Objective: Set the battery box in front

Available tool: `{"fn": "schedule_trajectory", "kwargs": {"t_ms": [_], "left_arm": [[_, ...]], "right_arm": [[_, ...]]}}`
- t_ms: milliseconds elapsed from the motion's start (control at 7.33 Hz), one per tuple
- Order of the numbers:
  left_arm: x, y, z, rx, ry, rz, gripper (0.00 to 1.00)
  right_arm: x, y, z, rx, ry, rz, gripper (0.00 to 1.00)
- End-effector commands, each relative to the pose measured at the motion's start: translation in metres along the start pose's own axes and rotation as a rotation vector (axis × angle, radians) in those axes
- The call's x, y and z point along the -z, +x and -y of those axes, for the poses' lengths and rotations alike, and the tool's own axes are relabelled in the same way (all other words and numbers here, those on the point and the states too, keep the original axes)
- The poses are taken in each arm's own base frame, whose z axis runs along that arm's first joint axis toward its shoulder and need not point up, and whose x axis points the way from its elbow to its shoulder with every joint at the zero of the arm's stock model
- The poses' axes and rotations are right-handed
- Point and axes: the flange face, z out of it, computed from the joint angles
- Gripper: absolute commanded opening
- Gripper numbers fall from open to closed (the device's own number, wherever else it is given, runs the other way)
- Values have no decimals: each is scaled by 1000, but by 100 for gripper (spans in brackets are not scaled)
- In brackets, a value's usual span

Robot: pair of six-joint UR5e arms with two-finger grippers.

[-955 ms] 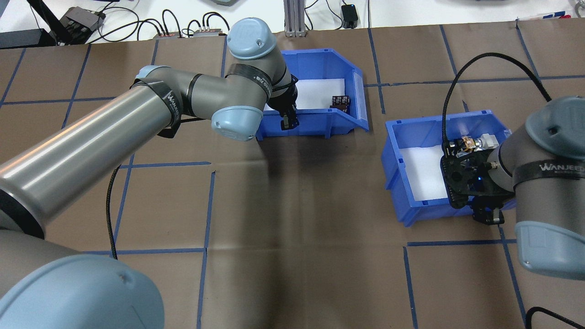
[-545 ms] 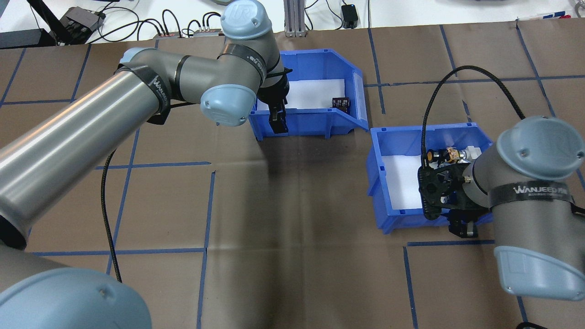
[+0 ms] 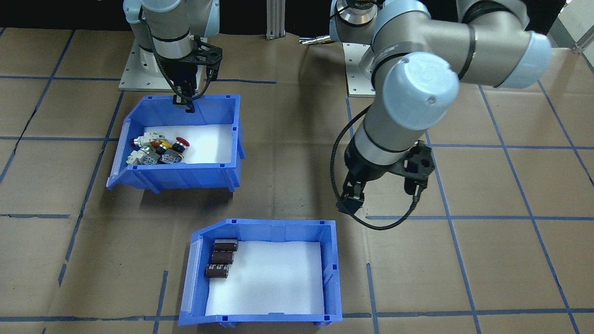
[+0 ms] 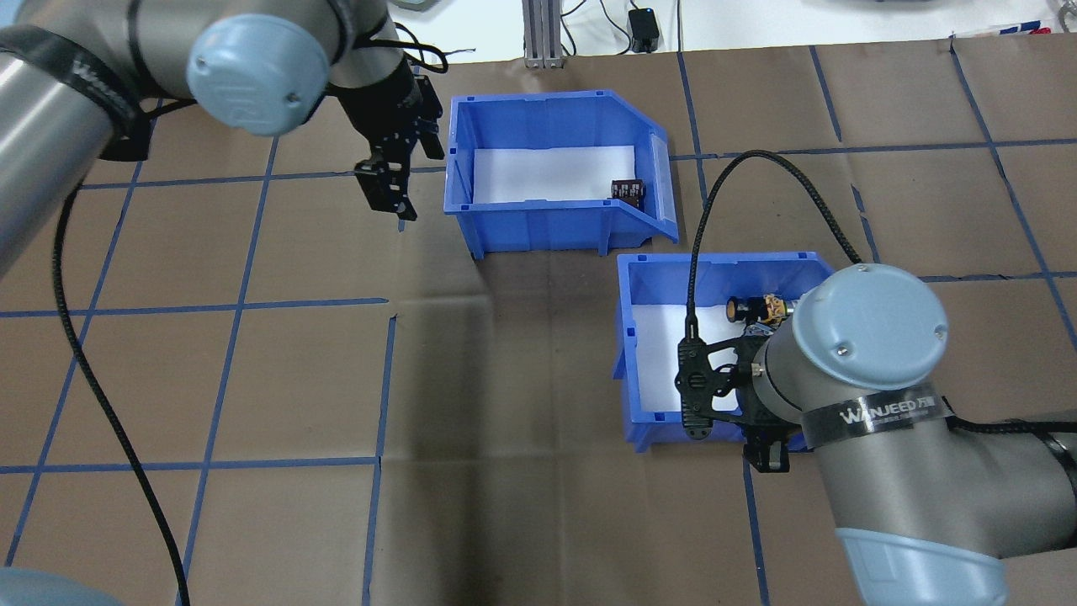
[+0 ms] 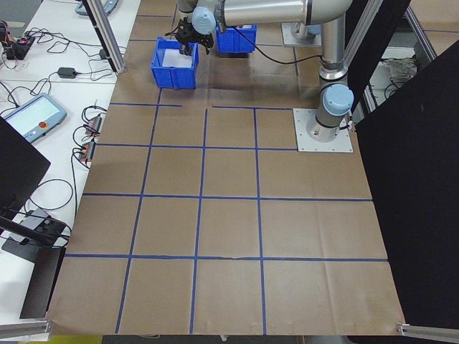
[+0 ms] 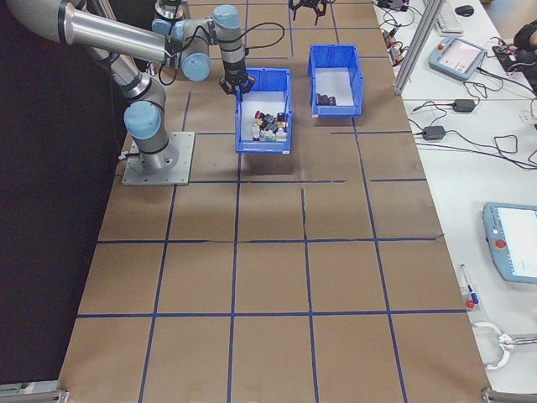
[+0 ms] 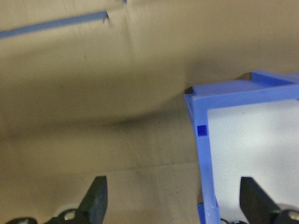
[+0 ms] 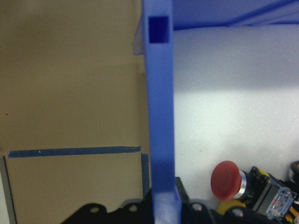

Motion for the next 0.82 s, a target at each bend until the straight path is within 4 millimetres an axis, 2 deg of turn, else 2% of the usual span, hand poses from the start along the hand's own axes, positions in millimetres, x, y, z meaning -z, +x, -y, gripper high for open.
{"fn": "schedule_trajectory", "kwargs": {"t_ms": [0,136,273,409,545,682], "left_arm": [[60,-41,65,-392,70,-26,99],[66,-53,82,-690,90,25,99],[72,-62,83,-917,93,34,99],[84,-78,75,-1069,107,27,99],[87,-93,68,-1157,112,28,99],[86,-111,60,-1176,91,42,99]], "right_arm": [[1,-5,46,-4,-4,8,0],[3,-4,72,34,-22,2,0],[-1,-9,99,52,-50,6,0],[-4,-14,121,71,-38,-14,0],[-9,-18,138,60,-32,-24,0],[-16,-24,149,58,-33,-20,0]]}}
